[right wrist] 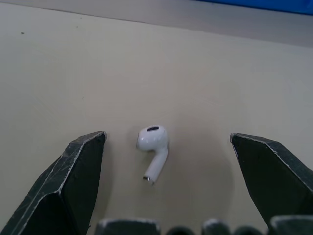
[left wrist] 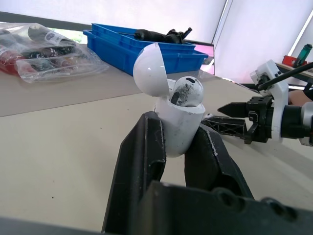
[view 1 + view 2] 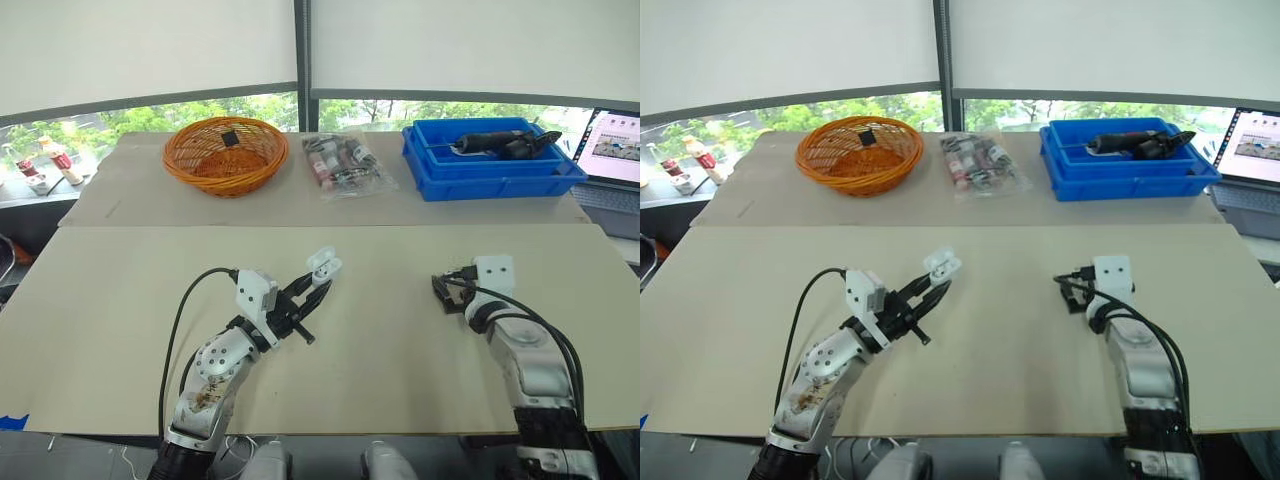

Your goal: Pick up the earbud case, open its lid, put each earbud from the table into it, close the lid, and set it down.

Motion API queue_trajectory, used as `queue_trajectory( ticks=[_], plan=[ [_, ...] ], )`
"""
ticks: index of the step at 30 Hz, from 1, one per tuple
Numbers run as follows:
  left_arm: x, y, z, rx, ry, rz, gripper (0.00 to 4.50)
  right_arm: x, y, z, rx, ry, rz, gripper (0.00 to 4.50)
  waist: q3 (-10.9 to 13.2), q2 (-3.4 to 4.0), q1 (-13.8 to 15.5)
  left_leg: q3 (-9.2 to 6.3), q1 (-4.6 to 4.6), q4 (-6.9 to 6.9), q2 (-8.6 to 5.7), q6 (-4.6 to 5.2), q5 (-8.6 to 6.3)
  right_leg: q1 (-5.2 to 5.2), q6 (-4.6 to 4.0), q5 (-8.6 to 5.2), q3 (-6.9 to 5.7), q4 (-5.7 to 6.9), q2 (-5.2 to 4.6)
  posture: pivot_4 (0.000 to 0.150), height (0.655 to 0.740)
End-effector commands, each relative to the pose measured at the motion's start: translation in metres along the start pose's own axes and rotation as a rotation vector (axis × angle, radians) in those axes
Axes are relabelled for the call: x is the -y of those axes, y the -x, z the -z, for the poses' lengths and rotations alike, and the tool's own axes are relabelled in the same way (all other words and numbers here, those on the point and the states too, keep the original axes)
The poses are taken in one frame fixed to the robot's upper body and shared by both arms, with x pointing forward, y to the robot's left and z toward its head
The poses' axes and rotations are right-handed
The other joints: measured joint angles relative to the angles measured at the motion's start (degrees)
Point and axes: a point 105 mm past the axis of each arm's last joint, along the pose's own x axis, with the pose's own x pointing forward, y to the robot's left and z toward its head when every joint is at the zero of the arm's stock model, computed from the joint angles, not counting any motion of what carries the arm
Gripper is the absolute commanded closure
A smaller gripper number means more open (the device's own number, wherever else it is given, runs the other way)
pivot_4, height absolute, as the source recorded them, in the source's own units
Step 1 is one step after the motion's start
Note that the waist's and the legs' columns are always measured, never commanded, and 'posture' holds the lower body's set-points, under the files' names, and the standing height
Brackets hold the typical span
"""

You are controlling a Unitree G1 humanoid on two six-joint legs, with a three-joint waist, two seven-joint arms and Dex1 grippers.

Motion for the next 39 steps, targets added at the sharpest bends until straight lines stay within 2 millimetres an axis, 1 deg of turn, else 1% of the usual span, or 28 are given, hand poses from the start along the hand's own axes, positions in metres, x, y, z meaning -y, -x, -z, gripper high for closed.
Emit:
queue_trajectory(
  ticks=[1,3,4,10,11,12,14,15,17,19,20,21,22,25,26,27,28,29,32,34,36,39],
  plan=[
    [0.004,-0.002,-0.011,0.048,-0.023,0.006,3.97,0.004,-0.006,0.008,-0.038,-0.028,0.045,0.0,0.0,0.0,-0.04,0.0,0.02,0.0,0.0,0.0,0.0,0.02,0.0,0.0,0.0,0.0,0.0,0.15,0.74],
    [0.003,-0.002,-0.012,0.049,-0.022,0.005,3.97,0.004,-0.006,0.012,-0.064,-0.064,0.054,0.0,-0.01,0.01,-0.06,-0.01,0.03,0.0,0.01,0.0,0.0,0.02,0.0,0.0,0.0,0.02,0.0,0.15,0.74],
    [0.003,-0.001,-0.012,0.048,-0.023,0.003,3.97,0.003,-0.005,0.014,-0.072,-0.064,0.047,0.52,-0.01,0.02,-0.05,-0.01,0.03,0.0,0.01,0.0,0.0,0.02,0.0,0.0,0.0,0.03,0.0,0.15,0.74],
    [0.003,0.0,-0.01,0.043,-0.022,0.0,3.97,-0.008,0.001,0.018,-0.104,-0.037,-0.013,2.48,-0.02,0.03,0.36,-0.03,0.01,0.03,-0.02,0.0,0.0,0.04,0.0,0.0,-0.01,0.02,-0.03,0.15,0.74],
    [0.003,0.0,-0.01,0.044,-0.022,0.0,3.97,-0.009,0.002,0.018,-0.106,-0.033,-0.023,2.82,-0.02,0.03,0.37,-0.03,0.0,0.02,-0.02,0.0,0.0,0.04,0.0,0.0,-0.02,0.02,-0.03,0.15,0.74],
    [0.004,-0.001,-0.01,0.044,-0.021,-0.001,3.97,-0.011,0.004,0.017,-0.108,-0.025,-0.037,3.25,-0.02,0.03,0.35,-0.03,0.0,0.02,-0.02,0.0,0.0,0.04,0.0,0.0,-0.02,0.02,-0.03,0.15,0.74],
    [0.004,-0.001,-0.01,0.045,-0.021,-0.001,3.97,-0.015,0.007,0.014,-0.108,-0.015,-0.082,3.88,-0.02,0.03,0.35,-0.03,0.01,0.02,-0.02,0.0,0.0,0.04,0.0,0.0,-0.02,0.02,-0.03,0.15,0.74],
    [0.004,-0.001,-0.01,0.045,-0.021,-0.002,3.97,-0.017,0.009,0.011,-0.107,-0.005,-0.103,4.12,-0.02,0.03,0.3,-0.03,0.0,0.02,-0.02,0.0,0.0,0.04,0.0,0.0,-0.02,0.01,-0.02,0.15,0.74],
    [0.005,0.0,-0.01,0.044,-0.02,-0.003,3.97,-0.022,0.015,0.002,-0.099,0.036,-0.196,4.13,-0.02,0.03,0.23,-0.03,0.01,0.02,-0.02,0.0,0.0,0.04,0.0,0.0,-0.02,0.01,-0.02,0.15,0.74],
    [0.005,0.001,-0.009,0.04,-0.017,-0.007,3.97,-0.033,0.027,-0.009,-0.092,0.099,-0.357,4.13,-0.02,0.03,0.22,-0.03,0.0,0.01,-0.02,0.01,0.0,0.03,0.0,0.0,-0.02,0.0,-0.02,0.15,0.74],
    [0.006,0.002,-0.009,0.039,-0.016,-0.008,3.97,-0.04,0.036,-0.015,-0.088,0.143,-0.456,4.13,-0.02,0.03,0.17,-0.03,-0.01,0.01,-0.01,0.01,-0.01,0.03,0.0,0.0,-0.02,-0.02,-0.01,0.15,0.74],
    [0.007,0.004,-0.009,0.036,-0.014,-0.01,3.97,-0.045,0.049,-0.021,-0.086,0.227,-0.583,4.13,-0.02,0.03,0.12,-0.02,-0.02,0.01,-0.01,0.03,-0.01,0.03,0.0,0.0,-0.02,-0.06,-0.01,0.15,0.74],
    [0.008,0.005,-0.009,0.035,-0.012,-0.01,3.97,-0.047,0.059,-0.024,-0.092,0.286,-0.67,4.13,0.01,0.08,0.1,-0.03,-0.03,0.0,-0.01,0.03,-0.02,0.03,0.0,0.0,-0.02,-0.06,0.0,0.15,0.74],
    [0.011,0.009,-0.008,0.027,-0.003,-0.013,3.97,-0.048,0.092,-0.024,-0.134,0.473,-0.929,4.13,0.02,0.07,0.15,-0.03,-0.06,0.04,0.0,0.04,-0.02,0.05,0.0,0.0,-0.05,-0.11,0.01,0.15,0.74],
    [0.012,0.011,-0.007,0.023,0.002,-0.013,3.97,-0.045,0.107,-0.02,-0.169,0.555,-1.042,4.13,0.02,0.06,0.15,-0.03,-0.05,0.05,0.0,0.04,-0.03,0.05,0.0,0.0,-0.04,-0.11,0.0,0.15,0.74],
    [0.013,0.012,-0.007,0.02,0.004,-0.013,3.97,-0.042,0.118,-0.018,-0.197,0.608,-1.116,4.13,0.02,0.06,0.27,-0.02,-0.03,0.05,0.01,0.05,-0.03,0.09,0.0,0.0,-0.05,-0.12,0.01,0.15,0.74],
    [0.014,0.013,-0.007,0.018,0.007,-0.013,3.97,-0.035,0.126,-0.014,-0.228,0.663,-1.175,4.13,0.03,0.05,0.31,-0.01,-0.03,0.05,0.0,0.06,-0.03,0.1,0.01,0.0,-0.06,-0.13,-0.01,0.15,0.74],
    [0.016,0.014,-0.006,0.013,0.011,-0.012,3.97,-0.024,0.132,-0.009,-0.273,0.74,-1.222,4.13,0.04,0.03,0.29,0.0,-0.02,0.05,0.01,0.06,-0.03,0.11,0.01,-0.01,-0.06,-0.15,0.0,0.15,0.74],
    [0.02,0.017,-0.005,0.004,0.022,-0.012,3.97,0.003,0.14,0.004,-0.355,0.925,-1.294,4.13,0.06,-0.02,0.23,0.05,0.02,0.08,0.01,0.07,-0.04,0.16,0.01,0.0,-0.05,-0.16,-0.02,0.15,0.74],
    [0.021,0.018,-0.005,0.0,0.026,-0.012,3.97,0.015,0.142,0.01,-0.369,1.034,-1.328,4.13,0.06,-0.01,0.21,0.08,0.07,0.08,0.02,0.07,-0.04,0.17,0.01,0.0,-0.02,-0.15,-0.02,0.15,0.74],
    [0.022,0.019,-0.005,-0.002,0.029,-0.012,3.97,0.021,0.144,0.014,-0.367,1.099,-1.353,4.13,0.07,-0.02,0.21,0.09,0.1,0.06,0.05,0.07,-0.04,0.17,0.01,-0.01,-0.01,-0.14,0.0,0.15,0.74],
    [0.023,0.02,-0.005,-0.007,0.032,-0.012,3.97,0.024,0.149,0.02,-0.393,1.104,-1.406,4.13,0.07,-0.01,0.23,0.09,0.09,0.04,0.06,0.06,-0.04,0.16,0.01,-0.01,0.0,-0.13,0.0,0.15,0.74]
  ],
)
